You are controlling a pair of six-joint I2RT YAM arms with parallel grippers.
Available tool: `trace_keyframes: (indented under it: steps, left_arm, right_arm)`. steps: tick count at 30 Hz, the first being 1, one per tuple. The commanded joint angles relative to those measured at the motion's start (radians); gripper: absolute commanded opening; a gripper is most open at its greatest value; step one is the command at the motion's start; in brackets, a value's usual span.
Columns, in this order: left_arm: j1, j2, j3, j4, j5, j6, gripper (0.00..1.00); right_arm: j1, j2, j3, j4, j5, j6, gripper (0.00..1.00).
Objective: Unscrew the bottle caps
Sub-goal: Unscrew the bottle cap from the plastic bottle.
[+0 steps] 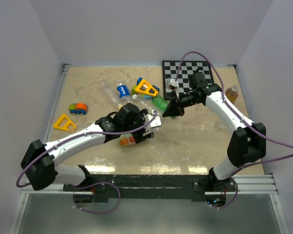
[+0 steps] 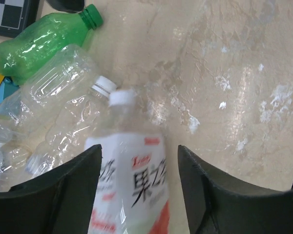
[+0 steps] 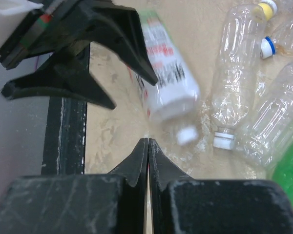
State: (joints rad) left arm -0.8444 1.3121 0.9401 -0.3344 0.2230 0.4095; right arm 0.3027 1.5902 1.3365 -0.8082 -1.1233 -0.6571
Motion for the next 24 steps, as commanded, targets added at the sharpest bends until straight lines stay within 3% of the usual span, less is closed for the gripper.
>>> trace_keyframes:
  steps: [1,4,6,9,14,22,24]
  left_arm:
    - [0.004,-0.048,-0.020,0.084,-0.020,-0.009,0.62]
    - [0.004,-0.050,-0.030,0.087,-0.014,-0.008,0.62]
    - [0.002,-0.051,-0.037,0.083,-0.020,-0.009,0.62]
    - [0.004,-0.071,-0.063,0.092,-0.050,-0.011,0.63]
    - [0.010,-0.112,-0.098,0.114,-0.164,-0.032,0.69]
    - [0.076,-0.106,-0.054,-0.031,-0.592,-0.136,0.91]
    - [0.113,-0.102,-0.050,-0.086,-0.660,-0.165,0.92]
  right_arm:
    - [-0.001,-0.042,-0.005,0.003,-0.006,-0.003,0.05]
    - [-0.001,-0.042,-0.002,-0.002,0.000,-0.006,0.51]
    - [-0.001,-0.047,-0.008,0.000,0.017,-0.018,0.67]
    - [-0.001,-0.059,-0.029,0.021,0.029,-0.030,0.73]
    - [-0.001,-0.061,-0.048,0.017,0.028,-0.094,0.77]
    - [-0.001,-0.059,-0.072,0.003,0.016,-0.197,0.82]
    - [-0.001,-0.055,-0.076,-0.003,0.013,-0.206,0.83]
